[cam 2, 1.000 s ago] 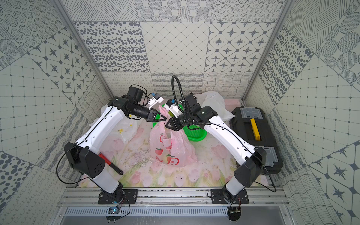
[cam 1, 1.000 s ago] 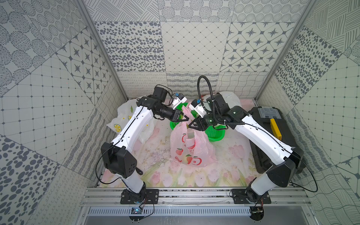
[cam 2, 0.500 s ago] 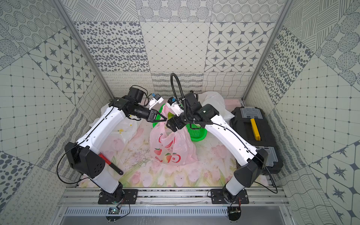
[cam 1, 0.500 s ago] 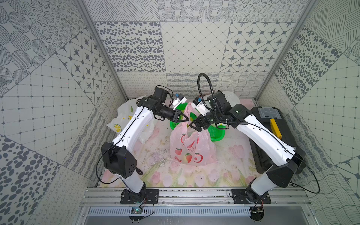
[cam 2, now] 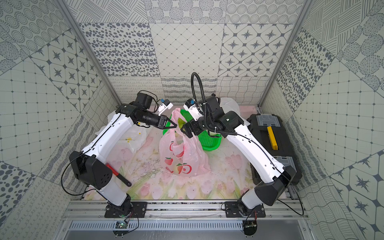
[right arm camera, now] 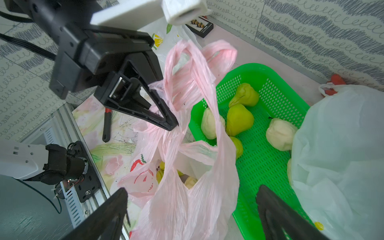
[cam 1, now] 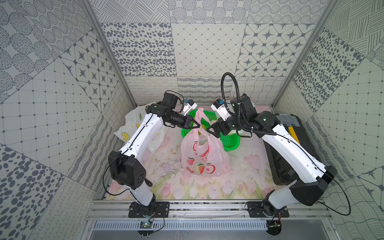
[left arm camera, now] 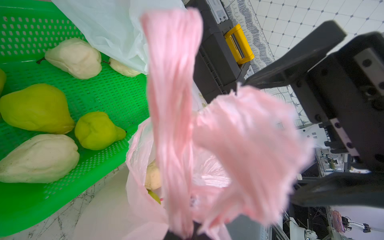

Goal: Place the pears into plastic bags & tie knots
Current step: Tie the plastic bag at the center of the board.

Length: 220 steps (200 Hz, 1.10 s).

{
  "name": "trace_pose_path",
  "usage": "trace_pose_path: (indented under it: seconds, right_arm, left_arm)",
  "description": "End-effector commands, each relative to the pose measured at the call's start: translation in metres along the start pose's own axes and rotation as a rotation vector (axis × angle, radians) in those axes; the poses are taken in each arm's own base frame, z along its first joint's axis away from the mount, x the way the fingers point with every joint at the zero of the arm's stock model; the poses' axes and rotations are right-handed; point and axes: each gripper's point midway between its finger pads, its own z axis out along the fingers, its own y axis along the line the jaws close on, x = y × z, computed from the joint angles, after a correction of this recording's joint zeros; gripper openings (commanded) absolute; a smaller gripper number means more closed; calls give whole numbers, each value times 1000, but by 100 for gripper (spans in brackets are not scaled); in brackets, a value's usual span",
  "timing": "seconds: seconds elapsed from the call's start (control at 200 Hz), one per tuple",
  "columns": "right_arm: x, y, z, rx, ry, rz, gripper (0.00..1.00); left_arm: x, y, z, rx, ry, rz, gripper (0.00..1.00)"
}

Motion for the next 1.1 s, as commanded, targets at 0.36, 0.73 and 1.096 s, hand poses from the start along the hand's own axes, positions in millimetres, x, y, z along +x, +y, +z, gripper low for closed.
trace_pose_path:
  seconds: [0.36,0.73,1.096]
  right_arm:
    - [6,8,66,-76,75,-25,95]
    - [2,9,69,-53,21,-116,30]
    - [10,28,56,-154,22,-160,0]
  left_arm:
    - [-7,-2,-2,14,-28,-12,0]
    - [0,-5,-3,20,-5,9,0]
    - [7,-18,-11,62,0,75,31]
